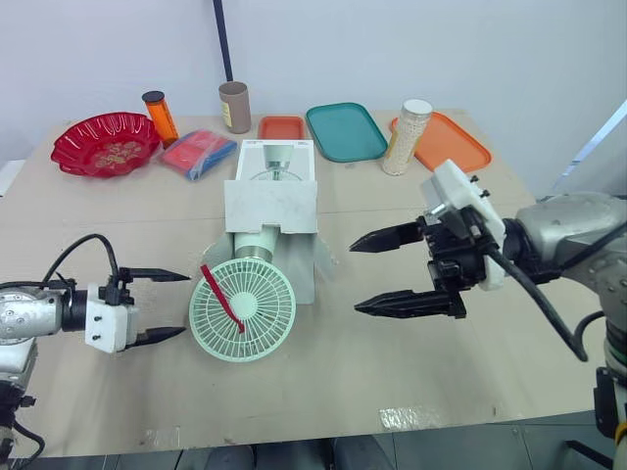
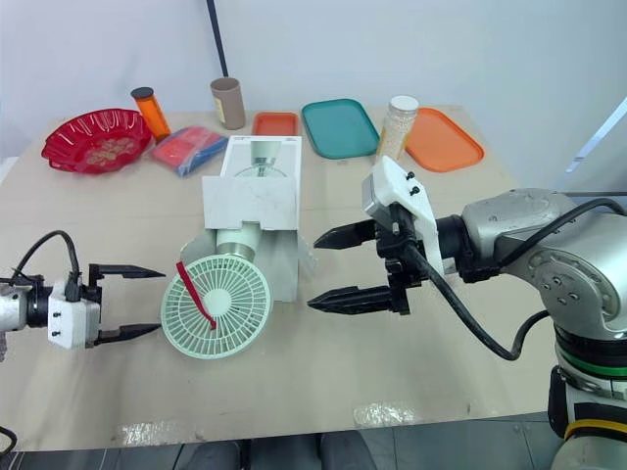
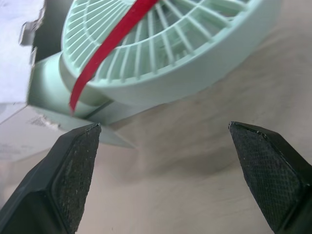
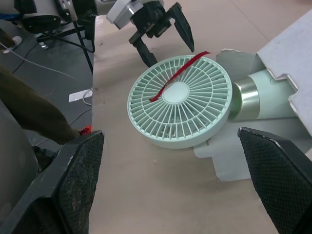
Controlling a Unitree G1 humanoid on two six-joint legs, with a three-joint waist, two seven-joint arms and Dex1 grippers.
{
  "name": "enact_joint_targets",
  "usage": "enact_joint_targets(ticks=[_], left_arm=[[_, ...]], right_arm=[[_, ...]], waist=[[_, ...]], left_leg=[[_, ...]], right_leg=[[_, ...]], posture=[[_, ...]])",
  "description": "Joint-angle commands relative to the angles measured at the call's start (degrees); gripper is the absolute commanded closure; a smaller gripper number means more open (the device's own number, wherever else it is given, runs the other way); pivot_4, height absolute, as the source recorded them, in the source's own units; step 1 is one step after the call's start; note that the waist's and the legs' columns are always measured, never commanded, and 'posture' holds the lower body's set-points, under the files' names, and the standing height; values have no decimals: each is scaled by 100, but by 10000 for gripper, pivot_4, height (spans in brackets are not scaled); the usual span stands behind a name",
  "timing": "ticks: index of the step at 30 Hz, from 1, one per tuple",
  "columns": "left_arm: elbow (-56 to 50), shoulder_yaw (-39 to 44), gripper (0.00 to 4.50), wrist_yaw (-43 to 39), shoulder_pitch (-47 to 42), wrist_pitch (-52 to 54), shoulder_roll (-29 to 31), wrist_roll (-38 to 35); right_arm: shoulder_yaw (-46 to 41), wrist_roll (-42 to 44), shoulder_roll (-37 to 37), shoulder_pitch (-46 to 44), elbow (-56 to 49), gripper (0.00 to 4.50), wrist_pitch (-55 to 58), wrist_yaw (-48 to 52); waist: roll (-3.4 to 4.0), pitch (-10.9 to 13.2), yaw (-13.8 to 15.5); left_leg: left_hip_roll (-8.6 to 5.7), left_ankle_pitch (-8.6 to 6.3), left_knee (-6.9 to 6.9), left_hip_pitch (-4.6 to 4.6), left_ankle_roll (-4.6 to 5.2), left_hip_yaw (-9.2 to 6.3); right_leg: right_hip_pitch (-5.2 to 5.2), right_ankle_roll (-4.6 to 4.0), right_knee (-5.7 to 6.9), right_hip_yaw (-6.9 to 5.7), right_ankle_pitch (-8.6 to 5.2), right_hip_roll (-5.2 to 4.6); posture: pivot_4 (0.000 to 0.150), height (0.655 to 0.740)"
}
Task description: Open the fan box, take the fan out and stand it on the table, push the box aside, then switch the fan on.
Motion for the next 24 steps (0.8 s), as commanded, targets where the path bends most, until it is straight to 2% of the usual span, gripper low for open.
enact_joint_targets(ticks=[1, 14, 18, 24], left_arm=[[231, -60, 0, 72, -233, -612, 40, -38], [448, -407, 0, 218, -352, -1527, 233, -162], [755, -359, 0, 558, -753, -2600, 99, 166], [1543, -529, 0, 1017, -1341, -3512, -134, 807]], right_arm=[[-178, 163, -29, -226, 30, 188, -20, -165], [-319, 732, 416, -348, 235, 188, 149, -951], [-296, 791, 411, -277, 161, 188, 114, -1011], [-290, 903, 392, -255, 112, 188, 94, -1106]], waist=[[0, 0, 1], [1, 0, -7], [1, -1, -4], [4, -2, 3]], left_leg=[[1, -3, 7, 0, 6, -1], [5, -8, 17, 2, 14, -4], [5, -8, 20, 3, 14, -4], [2, -9, 25, 3, 16, -6]], right_leg=[[4, 0, 3, -1, 0, 1], [15, 2, 4, -6, -2, 4], [17, 2, 5, -6, -2, 4], [21, 3, 6, -9, -2, 4]], posture=[[1500, 7400], [1500, 7400], [1500, 7400], [1500, 7400]])
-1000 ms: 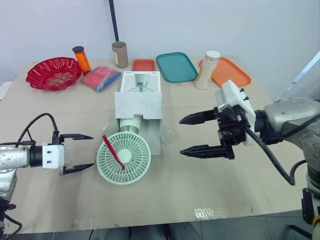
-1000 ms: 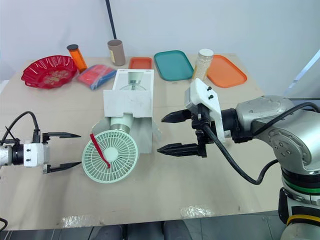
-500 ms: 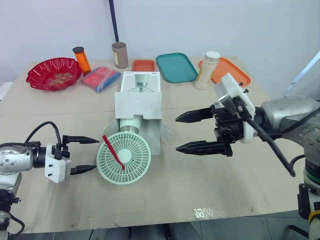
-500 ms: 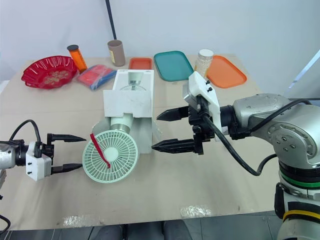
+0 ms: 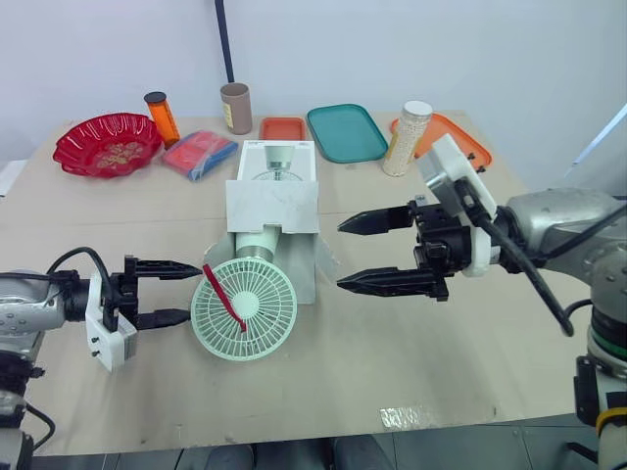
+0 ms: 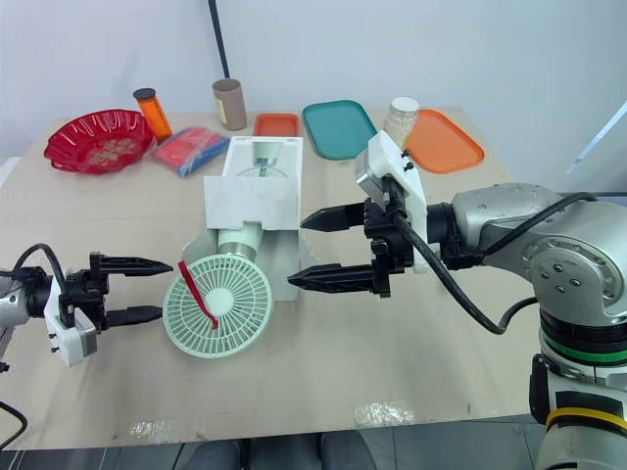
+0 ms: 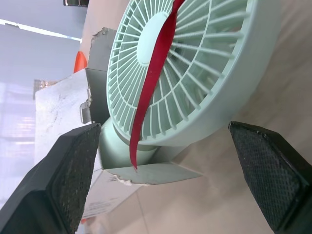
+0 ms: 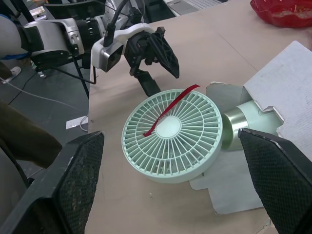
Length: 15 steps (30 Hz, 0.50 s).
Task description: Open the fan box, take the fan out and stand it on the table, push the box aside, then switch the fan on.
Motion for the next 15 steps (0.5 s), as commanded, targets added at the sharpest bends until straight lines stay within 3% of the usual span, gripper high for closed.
enact_joint_targets(ticks=[1, 15], left_arm=[[545, -120, 0, 450, -372, -769, -132, 471], [366, 206, 0, 1634, -637, -951, -781, 2447]], right_arm=[[-202, 180, -37, -20, -159, 188, -66, -77], [-170, 280, -51, -33, -232, 188, -38, -279]], waist=[[0, 0, -3], [9, -6, -11]], left_leg=[[0, 0, 0, 0, 0, 0], [-2, -8, 24, 0, 23, 0]], right_leg=[[0, 0, 0, 0, 0, 0], [3, 2, 20, -2, -2, 0]], posture=[[1500, 7400], [1500, 7400]])
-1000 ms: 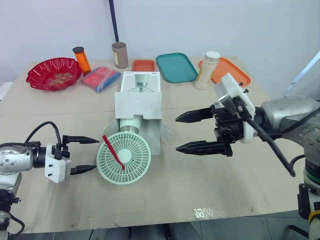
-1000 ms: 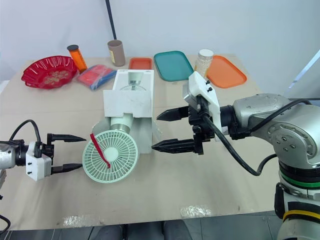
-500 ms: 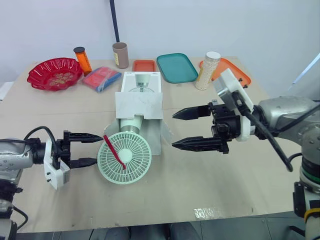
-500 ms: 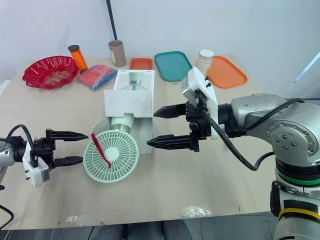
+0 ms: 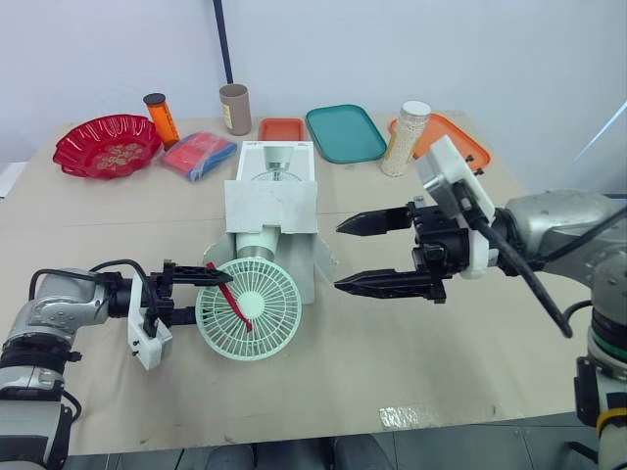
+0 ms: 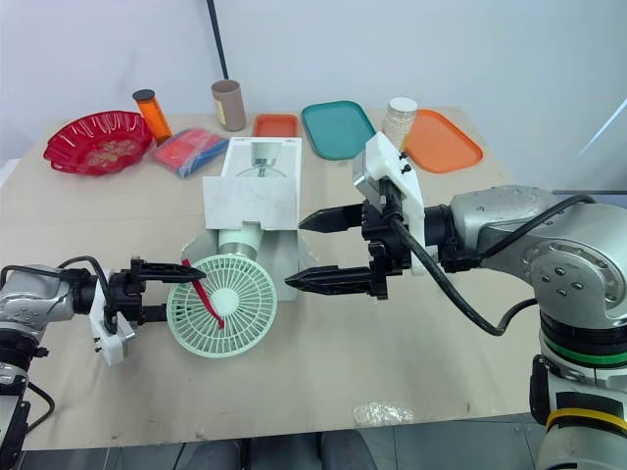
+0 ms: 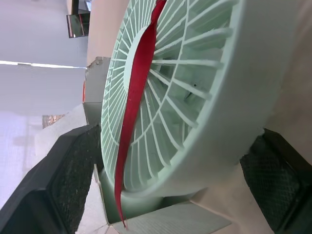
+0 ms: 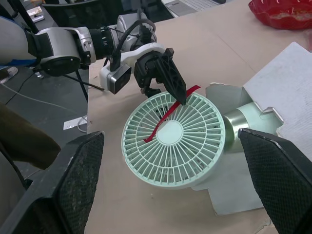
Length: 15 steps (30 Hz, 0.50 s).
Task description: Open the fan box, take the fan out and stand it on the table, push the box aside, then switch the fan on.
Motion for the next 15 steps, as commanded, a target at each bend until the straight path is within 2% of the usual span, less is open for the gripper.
enact_joint_targets(ticks=[1, 4, 8, 10, 11, 13, 15], left_arm=[[-216, 342, 0, 693, 37, -104, -97, 838], [-245, 526, 0, 1085, 19, -104, -143, 1433], [-205, 658, 0, 1398, -108, -104, -212, 1867], [-206, 752, 5383, 1868, -183, -104, -208, 2364], [-215, 795, 6418, 2091, -196, -104, -205, 2583], [-239, 849, 12607, 2349, -197, -104, -203, 2838], [-296, 875, 12607, 2625, -158, -104, -186, 3100]], right_arm=[[-171, 179, -69, -35, -181, 188, -41, -54], [-139, 212, -112, -19, -263, 188, -71, -4], [-90, 169, -80, -73, -199, 188, -71, -41], [-82, 184, -80, -93, -186, 0, -74, -47], [-80, 187, -82, -99, -182, 0, -75, -51], [-75, 185, -85, -103, -178, 0, -77, -54], [-80, 195, -94, -95, -195, 0, -73, -57]], waist=[[1, 0, 0], [1, 0, 1], [1, -1, 2], [1, -1, 7], [1, -1, 7], [1, -1, 6], [1, -1, 6]], left_leg=[[0, -1, 1, 0, 2, 0], [-1, -2, 5, -1, 3, 1], [-1, -2, 6, -1, 4, 1], [-2, -2, 8, 0, 4, 0], [-2, -2, 9, 0, 4, 0], [-2, -2, 9, -1, 4, 0], [-2, -2, 9, 0, 4, 0]], right_leg=[[0, 0, 0, 0, 0, 0], [1, 1, 0, -1, 0, -1], [1, 1, 2, -1, 0, -1], [1, 1, 7, -2, 0, -3], [1, 1, 7, -2, 0, -3], [1, 1, 8, -2, -1, -2], [0, 1, 9, -3, -1, -3]], posture=[[1500, 7400], [1500, 7400], [1500, 7400], [1500, 7400], [1500, 7400], [1500, 7400], [1500, 7400]])
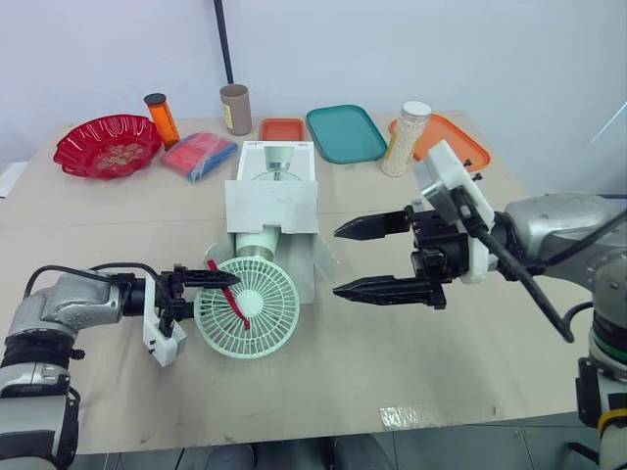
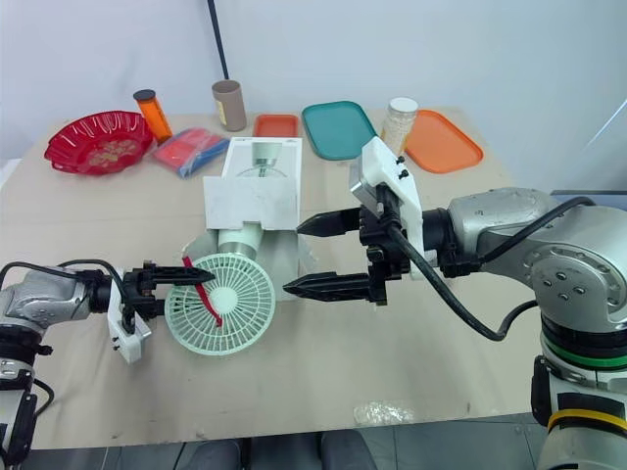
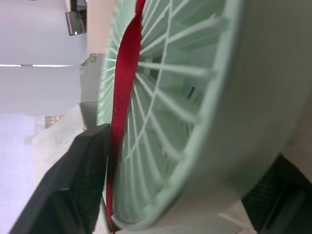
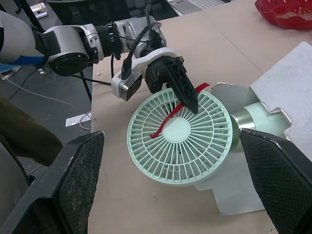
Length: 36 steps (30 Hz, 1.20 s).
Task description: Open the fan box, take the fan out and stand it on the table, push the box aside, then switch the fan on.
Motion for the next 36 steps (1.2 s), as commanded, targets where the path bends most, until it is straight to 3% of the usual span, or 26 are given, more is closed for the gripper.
enact_joint_targets(ticks=[1, 4, 7, 10, 18, 31, 34, 36], left_arm=[[-198, 313, 12607, 1087, -46, -60, 53, 963], [-243, 327, 12607, 1516, -37, -60, 78, 1348], [-291, 311, 20506, 1993, -78, -60, 89, 1714], [-349, 305, 24691, 2405, -104, -60, 102, 1988], [-689, 123, 24739, 3140, 41, -60, 266, 2107], [-1387, -635, 25456, 3153, -31, 467, 967, 481], [-1618, -1125, 25456, 3012, 96, 751, 1380, -297], [-2008, -1805, 25456, 2753, 258, 1082, 1999, -1357]], right_arm=[[-89, 80, -61, -121, -66, 0, -74, -8], [-90, 98, -54, -126, -66, 0, -61, -26], [-86, 98, -63, -116, -76, 0, -63, -13], [-88, 106, -67, -118, -75, 0, -57, -19], [-123, 141, -60, -176, -21, 0, -27, -100], [-190, 297, 3, -167, -15, 0, -75, -328], [-246, 373, -17, -131, -42, 0, -59, -367], [-284, 444, -35, -109, -44, 0, -46, -423]], waist=[[0, 0, -2], [0, 0, 1], [0, -1, 6], [1, -7, 8], [8, -11, 11], [8, -11, 11], [8, -11, 6], [8, -11, -8]], left_leg=[[0, 0, 0, 0, 0, 0], [0, -1, 0, 0, 1, 1], [-3, -1, 0, 0, 1, 1], [-2, -1, 1, 0, 1, 0], [-6, -1, 0, 5, 1, 3], [-10, -1, 0, 2, 1, 1], [-9, -1, -1, 2, 1, 2], [-6, -1, -1, 2, 1, 3]], right_leg=[[0, 0, 0, 0, 0, 0], [-1, 0, 1, -3, 0, -2], [0, 1, 3, -4, 0, -6], [0, 1, 5, -7, 0, -7], [0, 1, 11, -12, -1, -15], [-3, 3, 15, -17, -2, -20], [-4, 3, 15, -17, -2, -20], [-5, 3, 16, -17, -2, -20]], posture=[[1500, 7400], [1500, 7400], [1500, 7400], [1500, 7400], [1500, 7400], [1500, 7400], [1500, 7400], [1500, 7400]])
